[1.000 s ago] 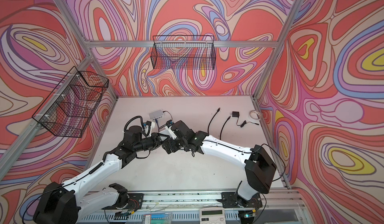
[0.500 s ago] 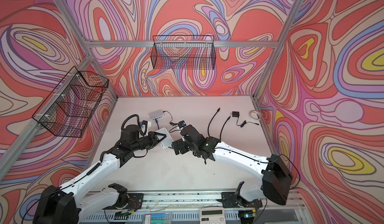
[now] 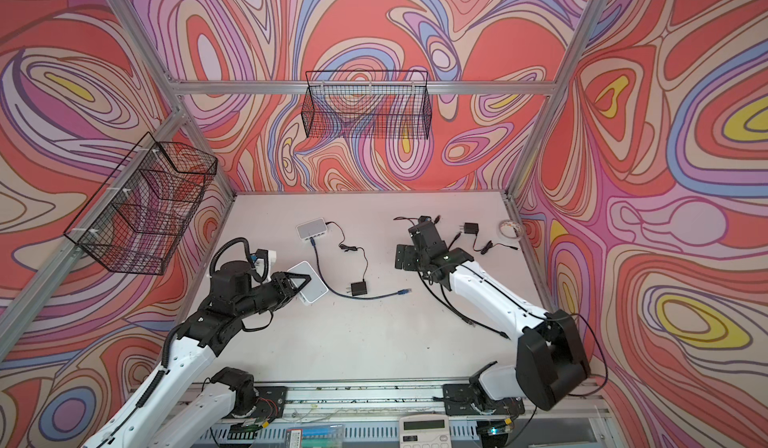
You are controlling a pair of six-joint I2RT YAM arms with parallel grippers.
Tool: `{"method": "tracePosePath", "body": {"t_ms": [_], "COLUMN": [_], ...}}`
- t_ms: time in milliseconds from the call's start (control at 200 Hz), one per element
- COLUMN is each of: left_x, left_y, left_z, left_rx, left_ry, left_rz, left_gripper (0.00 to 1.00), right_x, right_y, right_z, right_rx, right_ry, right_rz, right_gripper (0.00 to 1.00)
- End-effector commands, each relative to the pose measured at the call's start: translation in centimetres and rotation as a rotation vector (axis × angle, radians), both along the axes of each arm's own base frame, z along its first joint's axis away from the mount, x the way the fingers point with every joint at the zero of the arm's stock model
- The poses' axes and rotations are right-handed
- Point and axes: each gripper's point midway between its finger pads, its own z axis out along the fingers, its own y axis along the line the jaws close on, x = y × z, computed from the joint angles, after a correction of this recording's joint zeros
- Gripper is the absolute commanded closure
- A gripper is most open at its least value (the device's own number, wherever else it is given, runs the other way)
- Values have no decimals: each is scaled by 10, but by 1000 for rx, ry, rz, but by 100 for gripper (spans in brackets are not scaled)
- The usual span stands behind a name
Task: Insert the plug into the switch port
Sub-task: 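Withdraw the right gripper toward the power adapter while the left holds the switch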
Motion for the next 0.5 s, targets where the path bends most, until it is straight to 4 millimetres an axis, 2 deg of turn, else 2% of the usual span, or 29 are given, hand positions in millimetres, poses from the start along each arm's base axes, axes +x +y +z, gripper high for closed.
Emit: {"method": "tracePosePath", "body": {"t_ms": [0, 100, 225, 345, 371, 446, 496], "left_x": [-15, -22, -27, -28, -28, -30, -31], "left_y": [16, 22, 26, 26, 26, 27, 28], "left_z": [-3, 0, 3, 11, 13, 18, 21], "left_rx": [71, 91, 116, 111, 110, 114, 120], "left_ry": [42, 43, 53, 34, 30, 21, 13], "left_rz": [45, 58, 59, 55, 56, 56, 56], "left_gripper": [100, 100, 100, 100, 100, 100, 100], "right_x": [26, 52, 78, 93, 95, 100, 104], "right_y": [-19, -49, -100, -136, -141, -164, -177], "right_z": [-3, -11, -21, -26, -37, -45, -51], "right_rx": [53, 69, 132, 149, 139, 102, 88], "right_ry": [40, 72, 117, 138, 171, 218, 239], "right_rz": [-34, -129, -303, -409, -427, -495, -530], "right_gripper": [2, 2, 2, 2, 2, 2, 5]}}
